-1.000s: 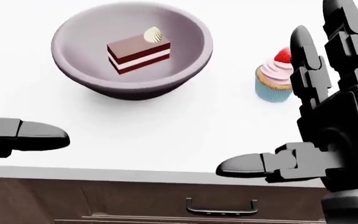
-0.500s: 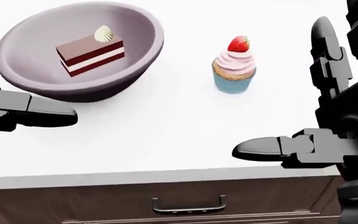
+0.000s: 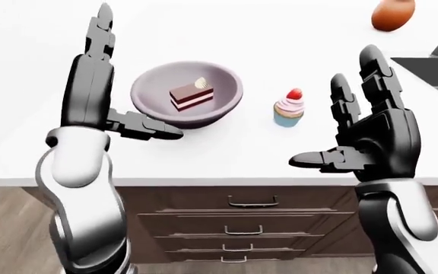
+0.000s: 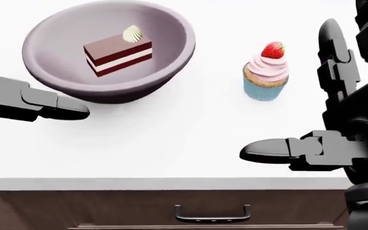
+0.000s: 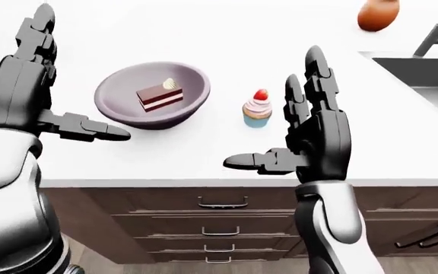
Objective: Pick up the bowl with cake and place it on the tray. Pick up the cupcake and place it on the tray.
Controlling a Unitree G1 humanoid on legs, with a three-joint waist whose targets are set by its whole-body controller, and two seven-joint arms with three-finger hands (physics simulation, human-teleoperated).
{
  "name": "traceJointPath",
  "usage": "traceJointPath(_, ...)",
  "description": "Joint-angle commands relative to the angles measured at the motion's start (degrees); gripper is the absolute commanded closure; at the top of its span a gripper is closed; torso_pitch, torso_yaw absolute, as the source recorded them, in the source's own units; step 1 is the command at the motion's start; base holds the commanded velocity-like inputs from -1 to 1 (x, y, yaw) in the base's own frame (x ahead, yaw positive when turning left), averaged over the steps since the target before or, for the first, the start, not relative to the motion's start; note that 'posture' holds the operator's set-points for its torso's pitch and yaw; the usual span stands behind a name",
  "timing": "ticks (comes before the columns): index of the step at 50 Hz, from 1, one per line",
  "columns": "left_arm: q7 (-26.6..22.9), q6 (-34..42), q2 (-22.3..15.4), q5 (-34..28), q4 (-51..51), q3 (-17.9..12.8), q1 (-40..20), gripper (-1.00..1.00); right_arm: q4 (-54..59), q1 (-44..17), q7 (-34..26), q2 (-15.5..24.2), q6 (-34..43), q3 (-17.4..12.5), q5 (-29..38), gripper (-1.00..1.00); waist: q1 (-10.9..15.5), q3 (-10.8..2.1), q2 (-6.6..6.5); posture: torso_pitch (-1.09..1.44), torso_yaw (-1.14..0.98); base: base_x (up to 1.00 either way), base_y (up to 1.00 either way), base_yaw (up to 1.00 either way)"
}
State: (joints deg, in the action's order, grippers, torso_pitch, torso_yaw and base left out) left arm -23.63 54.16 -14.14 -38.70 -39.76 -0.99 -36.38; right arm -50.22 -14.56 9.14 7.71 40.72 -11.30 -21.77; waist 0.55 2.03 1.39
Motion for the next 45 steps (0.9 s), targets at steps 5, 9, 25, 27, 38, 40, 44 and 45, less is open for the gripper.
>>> traceJointPath(5,-2.8,-7.6,3.6,-6.8,1.1,-0.1,-1.5,-1.00,-1.7,-0.9,0.0,0.3,-1.7,-0.4,-0.2,-1.00,0.0,-1.30,0.04,0.00,0.00,0.00,0.00,0.00)
traceJointPath(9,-3.2,-9.8,5.0,-8.5,3.1,0.2,-1.7,-1.00,-1.4,-0.8,-0.1,0.3,-2.0,-0.4,-0.3,-1.00,0.0,-1.34,0.07,0.00,0.00,0.00,0.00,0.00)
traceJointPath(25,-2.9,-17.9,8.2,-12.4,10.1,1.8,-0.2,-1.00,-0.6,-0.5,-0.4,0.0,-3.1,0.3,0.3,-1.00,0.0,-1.53,0.10,0.00,0.00,0.00,0.00,0.00)
traceJointPath(27,-2.9,-18.1,8.8,-12.7,10.8,1.8,-0.3,-1.00,-0.8,-0.4,-0.4,-0.2,-3.1,0.4,0.4,-1.00,0.0,-1.57,0.13,0.00,0.00,0.00,0.00,0.00)
traceJointPath(38,-0.9,-23.4,10.3,-14.4,17.1,2.9,0.1,-0.71,-1.2,0.1,-0.6,-0.5,-3.0,0.7,0.6,-1.00,0.0,-1.75,0.21,0.00,0.00,0.00,0.00,0.00)
traceJointPath(40,-0.7,-24.2,10.4,-14.7,17.8,3.0,0.5,-0.71,-1.3,0.1,-0.6,-0.5,-2.9,0.7,0.6,-1.00,0.0,-1.77,0.21,0.00,0.00,0.00,0.00,0.00)
traceJointPath(44,1.0,-27.7,10.7,-16.1,21.1,3.6,1.4,-0.53,-1.1,0.0,-0.7,-0.5,-3.1,0.6,0.6,-1.00,0.0,-1.82,0.21,0.00,0.00,0.00,0.00,0.00)
traceJointPath(45,1.3,-28.4,10.7,-16.3,22.0,3.5,1.4,-0.49,-1.1,0.0,-0.7,-0.6,-3.1,0.7,0.6,-1.00,0.0,-1.87,0.21,0.00,0.00,0.00,0.00,0.00)
